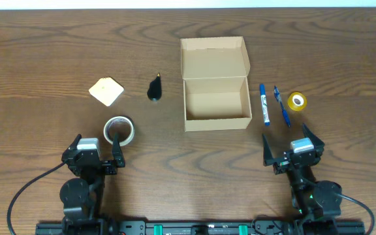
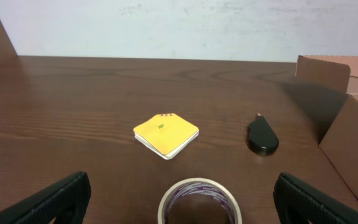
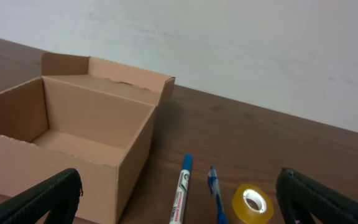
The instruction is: Pack container
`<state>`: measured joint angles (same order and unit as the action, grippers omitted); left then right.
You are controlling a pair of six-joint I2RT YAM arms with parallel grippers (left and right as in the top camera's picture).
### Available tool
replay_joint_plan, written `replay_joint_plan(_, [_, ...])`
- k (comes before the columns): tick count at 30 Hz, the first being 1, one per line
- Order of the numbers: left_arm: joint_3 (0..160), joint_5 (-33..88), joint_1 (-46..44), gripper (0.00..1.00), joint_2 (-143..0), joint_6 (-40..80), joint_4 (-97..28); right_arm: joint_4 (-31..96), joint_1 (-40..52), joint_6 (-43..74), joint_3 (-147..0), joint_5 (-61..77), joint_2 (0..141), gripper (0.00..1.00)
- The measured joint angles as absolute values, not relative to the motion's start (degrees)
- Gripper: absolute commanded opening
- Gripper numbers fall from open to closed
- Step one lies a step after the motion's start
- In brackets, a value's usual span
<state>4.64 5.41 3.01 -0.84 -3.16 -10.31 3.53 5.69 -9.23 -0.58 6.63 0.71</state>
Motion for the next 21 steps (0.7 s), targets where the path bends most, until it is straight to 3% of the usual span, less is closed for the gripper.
replay_joint_plan(21, [4.6, 5.6, 4.0, 0.95, -0.8, -3.2, -10.3, 3.5, 5.7, -9.2, -0.6, 6.6, 0.7, 0.99])
